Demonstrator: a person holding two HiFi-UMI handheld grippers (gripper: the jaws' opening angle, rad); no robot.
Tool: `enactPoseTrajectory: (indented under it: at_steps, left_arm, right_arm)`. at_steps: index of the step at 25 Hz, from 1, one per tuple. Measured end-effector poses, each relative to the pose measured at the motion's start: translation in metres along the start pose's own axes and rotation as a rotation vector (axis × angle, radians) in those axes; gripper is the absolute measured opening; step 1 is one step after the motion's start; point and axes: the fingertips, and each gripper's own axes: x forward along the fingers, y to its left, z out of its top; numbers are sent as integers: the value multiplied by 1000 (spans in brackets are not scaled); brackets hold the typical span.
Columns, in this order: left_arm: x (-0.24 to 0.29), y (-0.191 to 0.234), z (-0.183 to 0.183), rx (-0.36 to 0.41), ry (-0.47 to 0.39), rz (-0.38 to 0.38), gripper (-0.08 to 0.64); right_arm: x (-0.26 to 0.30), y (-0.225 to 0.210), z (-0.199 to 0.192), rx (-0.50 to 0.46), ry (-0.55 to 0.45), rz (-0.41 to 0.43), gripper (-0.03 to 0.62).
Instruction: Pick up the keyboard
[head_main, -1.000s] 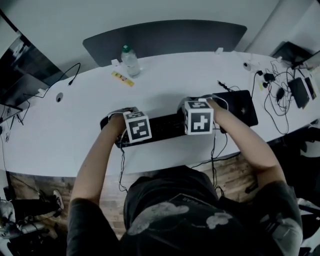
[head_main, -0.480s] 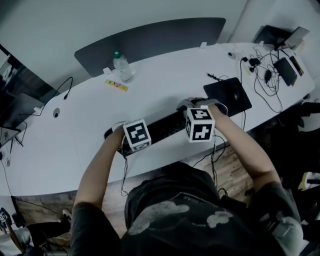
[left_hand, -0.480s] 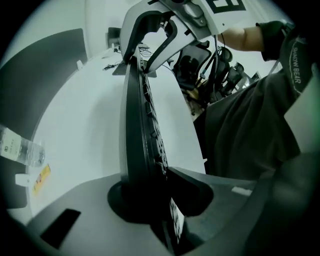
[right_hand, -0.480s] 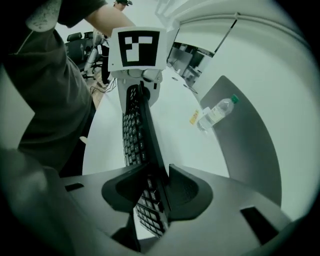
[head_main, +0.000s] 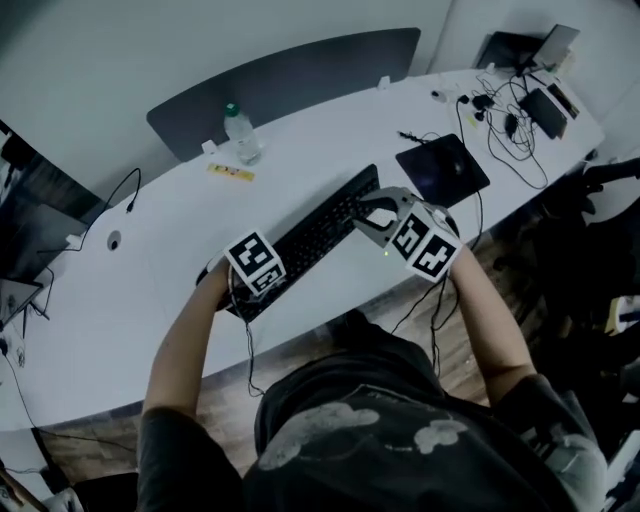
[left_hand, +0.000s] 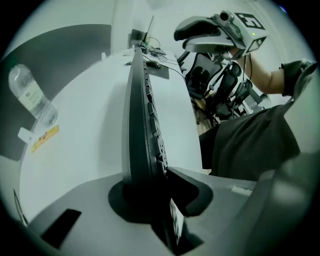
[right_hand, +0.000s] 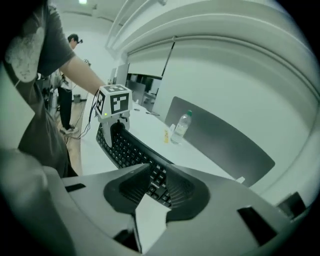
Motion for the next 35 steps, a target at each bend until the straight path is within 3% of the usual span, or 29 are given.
enactPoseTrajectory:
  at_steps: [7,13,18,23,29,35]
  left_arm:
    - [-40,-12,-23,-168,-247,-45,84]
    - [-68,-37,-26,-172,-484,30,84]
    - [-90,-66,-18,-184,-666,70,84]
    - [-105,-84,-19,-208,-819,140,84]
    - [-115,-94,-35,-279,-970,222,83]
    - [-124,-106,-44,-337,-1050,287,84]
  right_arm:
    - [-11,48,14,211,-70,-107,78]
    - [-28,82,24,306,-117,-224,55]
    - [-59,106,26,476,-213,-342,41]
    - [-81,132,4,614,-226,-423,25]
    - [-105,155,-19,677,-233,-472,2]
    - [-120,164,-45,752,-265,-492,2]
